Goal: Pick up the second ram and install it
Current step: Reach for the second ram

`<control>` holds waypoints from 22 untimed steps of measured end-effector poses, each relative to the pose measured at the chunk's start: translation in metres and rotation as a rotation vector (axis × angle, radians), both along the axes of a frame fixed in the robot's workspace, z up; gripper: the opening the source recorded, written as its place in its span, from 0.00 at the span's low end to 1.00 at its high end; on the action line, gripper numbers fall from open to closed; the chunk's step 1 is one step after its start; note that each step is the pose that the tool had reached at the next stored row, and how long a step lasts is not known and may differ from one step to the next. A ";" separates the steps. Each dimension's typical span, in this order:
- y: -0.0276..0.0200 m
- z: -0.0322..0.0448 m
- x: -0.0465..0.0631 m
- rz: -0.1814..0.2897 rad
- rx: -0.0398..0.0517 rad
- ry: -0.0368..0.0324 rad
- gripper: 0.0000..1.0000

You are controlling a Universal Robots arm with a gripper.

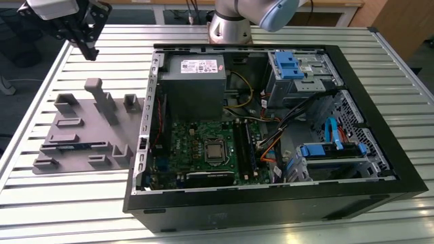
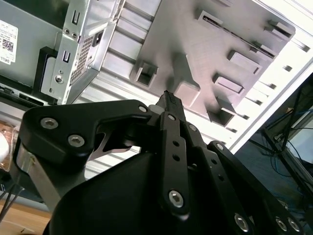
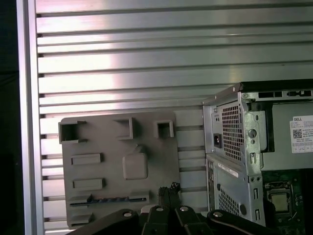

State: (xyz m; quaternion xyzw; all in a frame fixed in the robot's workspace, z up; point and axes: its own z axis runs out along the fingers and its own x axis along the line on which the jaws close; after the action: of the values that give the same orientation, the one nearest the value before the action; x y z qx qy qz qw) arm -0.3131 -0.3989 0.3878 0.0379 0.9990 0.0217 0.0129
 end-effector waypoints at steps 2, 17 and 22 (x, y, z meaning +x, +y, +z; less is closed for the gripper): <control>0.0000 -0.0001 -0.002 0.000 0.0000 0.0000 0.11; -0.0014 -0.0012 -0.026 0.000 -0.0001 0.0001 0.11; -0.0078 -0.0015 -0.037 0.000 0.0000 0.0000 0.11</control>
State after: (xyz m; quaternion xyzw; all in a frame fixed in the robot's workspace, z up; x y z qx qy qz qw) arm -0.3497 -0.4067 0.3862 0.0379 0.9990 0.0217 0.0129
